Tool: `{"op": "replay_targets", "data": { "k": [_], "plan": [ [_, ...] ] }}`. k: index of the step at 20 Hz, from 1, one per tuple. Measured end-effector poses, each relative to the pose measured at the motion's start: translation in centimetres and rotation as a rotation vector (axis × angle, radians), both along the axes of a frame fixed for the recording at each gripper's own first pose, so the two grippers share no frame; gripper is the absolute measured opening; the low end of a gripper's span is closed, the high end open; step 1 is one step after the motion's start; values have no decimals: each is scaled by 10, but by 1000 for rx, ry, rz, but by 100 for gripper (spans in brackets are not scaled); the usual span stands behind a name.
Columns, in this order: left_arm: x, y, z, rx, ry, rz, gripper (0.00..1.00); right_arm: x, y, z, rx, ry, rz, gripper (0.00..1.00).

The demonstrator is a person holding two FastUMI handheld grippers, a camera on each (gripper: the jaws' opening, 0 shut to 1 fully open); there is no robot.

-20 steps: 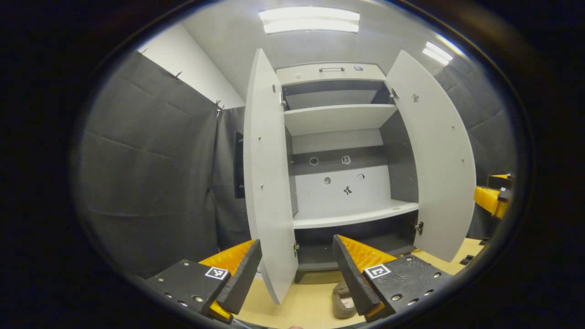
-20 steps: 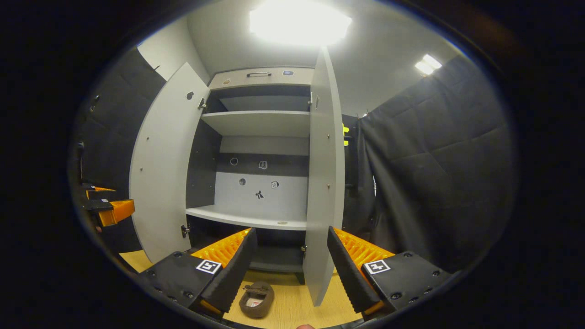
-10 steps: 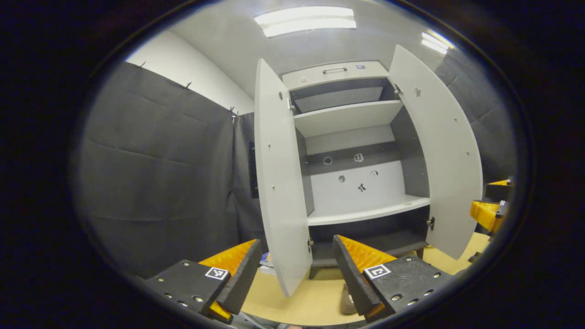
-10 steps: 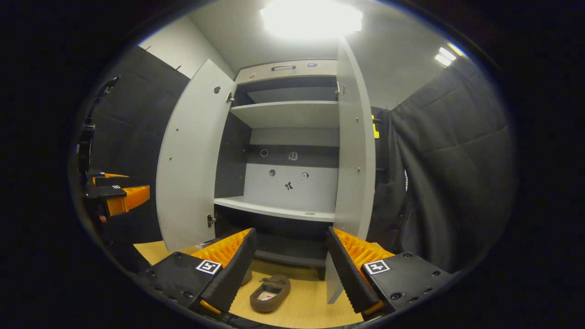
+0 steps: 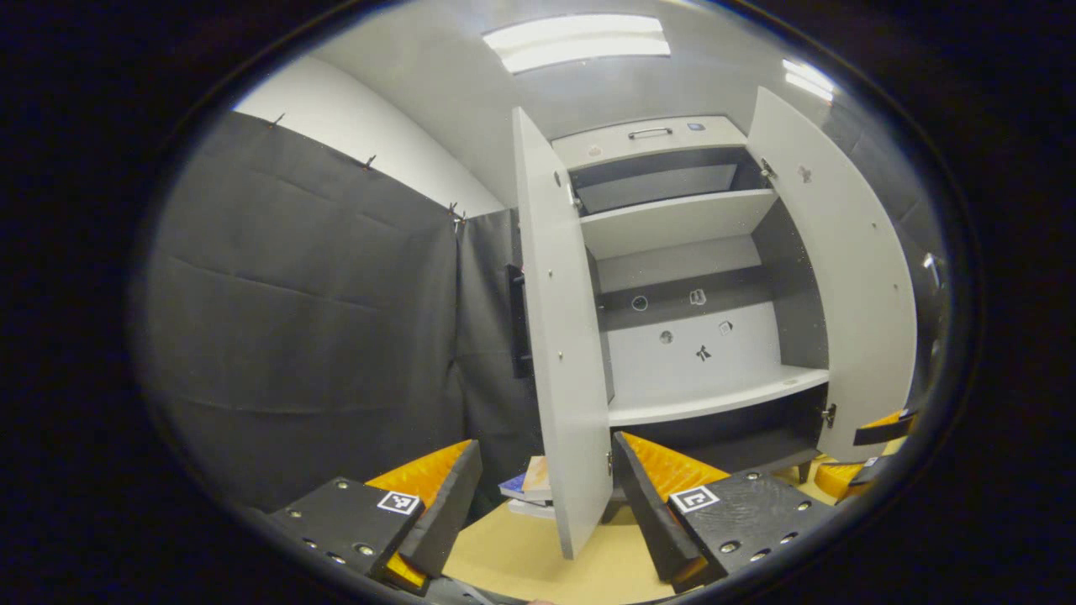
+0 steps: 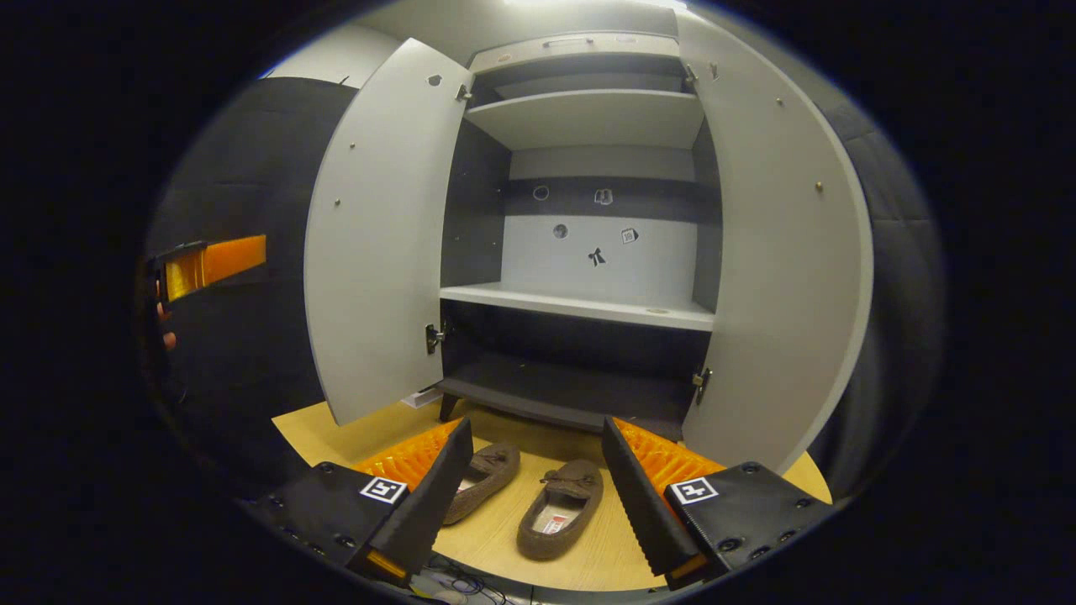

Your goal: Grab one shoe with the right hand and put it into the shoe cabinet, grab the other shoe with the left hand and put it into the shoe cabinet; then close the right door with the right hand and the left door with the left hand.

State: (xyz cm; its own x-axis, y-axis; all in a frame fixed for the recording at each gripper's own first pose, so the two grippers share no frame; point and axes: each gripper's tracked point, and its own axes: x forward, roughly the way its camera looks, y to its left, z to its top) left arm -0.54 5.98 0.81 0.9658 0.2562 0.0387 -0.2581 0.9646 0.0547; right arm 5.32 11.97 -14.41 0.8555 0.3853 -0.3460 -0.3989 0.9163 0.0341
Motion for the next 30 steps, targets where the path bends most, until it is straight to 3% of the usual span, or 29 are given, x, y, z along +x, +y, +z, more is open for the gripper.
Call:
{"op": "replay_targets", "data": {
  "k": [3, 4, 11, 15, 18, 19, 20, 22, 23, 25, 27, 29, 30],
  "plan": [
    [11, 24, -9, -4, 10, 18, 91, 12, 16, -35, -21, 100, -2, 98],
    [13, 31, -11, -9, 13, 24, 98, 15, 19, -48, -32, 136, -3, 98],
    [22, 71, -29, 8, 47, 69, 98, 23, 30, -131, -96, 347, -9, 98],
    [23, 83, -34, 19, 60, 89, 98, 29, 29, -168, -101, 456, -37, 94],
    [25, 86, -37, 29, 69, 97, 98, 35, 27, -189, -125, 526, -45, 81],
    [26, 85, -38, 31, 72, 97, 98, 35, 30, -200, -117, 555, -43, 86],
    [25, 85, -38, 32, 74, 98, 91, 37, 30, -204, -116, 581, -52, 80],
    [25, 85, -39, 34, 75, 102, 91, 40, 30, -217, -119, 627, -65, 65],
    [25, 84, -40, 33, 76, 103, 91, 42, 30, -222, -123, 647, -69, 70],
    [22, 83, -40, 37, 80, 105, 91, 45, 26, -234, -148, 658, -96, 66],
    [19, 84, -40, 43, 83, 113, 91, 46, 26, -236, -156, 676, -101, 19],
    [17, 83, -39, 37, 81, 115, 91, 50, 24, -237, -186, 672, -87, 29],
    [16, 82, -38, 35, 80, 116, 91, 51, 15, -237, -202, 665, -119, 20]
  ]
}}
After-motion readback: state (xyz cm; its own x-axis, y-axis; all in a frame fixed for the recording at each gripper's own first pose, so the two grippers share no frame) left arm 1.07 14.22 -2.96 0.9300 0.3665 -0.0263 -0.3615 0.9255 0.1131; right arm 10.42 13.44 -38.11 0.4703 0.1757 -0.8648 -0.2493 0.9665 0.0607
